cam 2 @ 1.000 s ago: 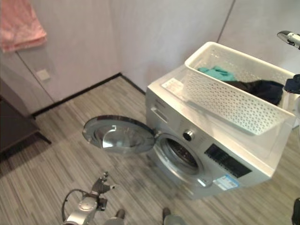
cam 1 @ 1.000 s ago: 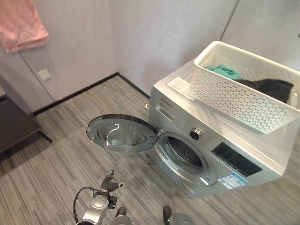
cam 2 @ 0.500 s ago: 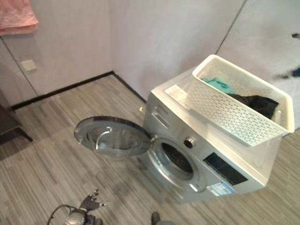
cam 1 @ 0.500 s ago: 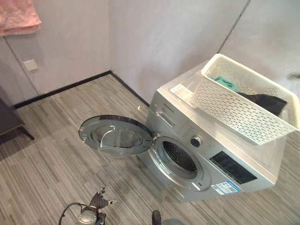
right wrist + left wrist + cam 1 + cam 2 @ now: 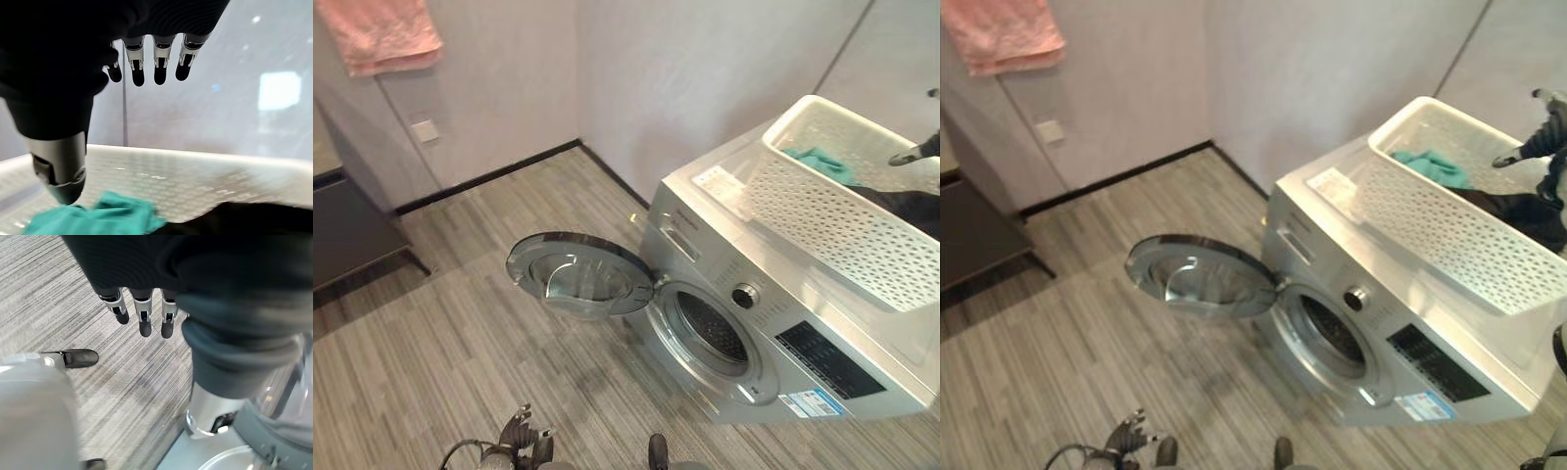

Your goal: Grab the laundry basket,head to the washer,open it,put in the laundry and shut it.

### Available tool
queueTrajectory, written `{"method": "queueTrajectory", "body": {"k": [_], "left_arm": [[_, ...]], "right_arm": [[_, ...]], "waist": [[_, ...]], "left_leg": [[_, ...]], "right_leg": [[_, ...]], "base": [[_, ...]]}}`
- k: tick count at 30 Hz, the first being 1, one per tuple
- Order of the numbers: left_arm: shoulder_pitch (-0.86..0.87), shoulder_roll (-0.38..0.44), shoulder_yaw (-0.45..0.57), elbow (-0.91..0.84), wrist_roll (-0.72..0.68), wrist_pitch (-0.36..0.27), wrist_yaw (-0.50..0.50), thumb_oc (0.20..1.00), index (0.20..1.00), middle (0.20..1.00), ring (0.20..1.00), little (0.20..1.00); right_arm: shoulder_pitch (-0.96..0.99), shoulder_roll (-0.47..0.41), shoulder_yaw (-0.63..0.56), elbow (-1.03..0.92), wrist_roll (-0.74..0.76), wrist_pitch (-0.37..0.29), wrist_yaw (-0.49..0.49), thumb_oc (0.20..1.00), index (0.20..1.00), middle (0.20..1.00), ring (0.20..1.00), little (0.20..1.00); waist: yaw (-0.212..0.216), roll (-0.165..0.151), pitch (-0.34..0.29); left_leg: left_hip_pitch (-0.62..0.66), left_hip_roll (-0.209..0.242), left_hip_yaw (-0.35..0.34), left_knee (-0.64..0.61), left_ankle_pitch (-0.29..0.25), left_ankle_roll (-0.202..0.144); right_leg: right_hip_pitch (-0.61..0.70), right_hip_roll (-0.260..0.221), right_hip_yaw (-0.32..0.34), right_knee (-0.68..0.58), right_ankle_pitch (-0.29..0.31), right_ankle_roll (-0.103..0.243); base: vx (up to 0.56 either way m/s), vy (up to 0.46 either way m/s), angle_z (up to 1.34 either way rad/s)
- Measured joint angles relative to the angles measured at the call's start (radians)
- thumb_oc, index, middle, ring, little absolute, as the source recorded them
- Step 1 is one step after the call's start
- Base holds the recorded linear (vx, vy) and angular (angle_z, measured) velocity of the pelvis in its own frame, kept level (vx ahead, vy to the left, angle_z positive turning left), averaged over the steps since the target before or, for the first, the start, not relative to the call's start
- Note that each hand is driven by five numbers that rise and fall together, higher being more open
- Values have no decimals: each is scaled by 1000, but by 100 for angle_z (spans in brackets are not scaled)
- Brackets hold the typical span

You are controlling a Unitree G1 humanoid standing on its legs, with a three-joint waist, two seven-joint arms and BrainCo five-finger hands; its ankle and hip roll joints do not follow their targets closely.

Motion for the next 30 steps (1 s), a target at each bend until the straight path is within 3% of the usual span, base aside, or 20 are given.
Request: {"method": "queueTrajectory", "body": {"k": [5,18,19,22,24,26,28,29,30], "left_arm": [[-8,0,-26,-42,-7,0,-9,1000,1000,1000,1000,1000],[-14,6,-31,4,-6,-8,-13,1000,1000,1000,1000,1000],[-12,11,-28,4,-6,-8,-13,1000,1000,1000,1000,1000],[-61,70,4,6,-6,-6,-15,1000,1000,1000,1000,1000],[-89,101,-3,10,-6,-2,-16,1000,1000,1000,1000,1000],[-119,104,-50,-1,-1,1,-32,1000,1000,1000,1000,1000],[-91,81,-75,-19,13,1,-52,1000,1000,1000,1000,1000],[-73,68,-76,-29,14,1,-54,1000,1000,1000,1000,1000],[-55,59,-77,-31,14,1,-54,1000,1000,1000,1000,1000]], "right_arm": [[39,-8,-17,48,40,-8,25,1000,1000,1000,1000,1000],[55,-7,71,36,39,-10,102,1000,1000,1000,1000,1000],[61,-7,71,28,40,-12,105,1000,1000,1000,1000,1000],[81,-9,78,-23,48,-24,127,1000,1000,1000,1000,1000],[79,-10,78,-22,49,-30,128,1000,1000,1000,1000,1000],[52,-28,75,-8,51,-27,127,1000,1000,1000,1000,1000],[75,-59,-49,-23,68,-45,122,1000,1000,1000,1000,1000],[100,-60,-127,-17,68,-45,115,1000,1000,1000,1000,1000],[120,-60,-134,8,68,-39,105,1000,1000,1000,1000,1000]], "waist": [[12,5,3],[2,0,7],[3,-4,9],[39,-91,82],[52,-124,107],[68,-158,130],[72,-125,134],[79,-101,132],[74,-78,136]], "left_leg": [[-49,28,-34,-1,16,-3],[-67,57,-4,0,27,-22],[-68,63,-5,0,33,-32],[-187,55,-112,214,77,-81],[-245,35,-136,302,120,-38],[-245,-50,-103,321,81,16],[-167,-119,49,228,-3,105],[-112,-137,59,169,-29,122],[-68,-149,47,109,-34,110]], "right_leg": [[-27,26,-35,0,0,-22],[-64,60,-2,0,10,-32],[-64,64,-1,0,9,-36],[-102,104,33,90,-39,-108],[-90,96,8,91,-36,-127],[-69,57,-13,54,-27,-131],[-57,36,-4,25,-1,-98],[-57,39,3,33,-5,-97],[-53,36,2,44,-3,-92]], "base": [[34,-83,18],[19,-57,-8],[-18,-300,-3],[-15,-175,11],[46,87,40],[137,275,47],[107,224,11],[82,167,-10],[80,143,-14]]}}
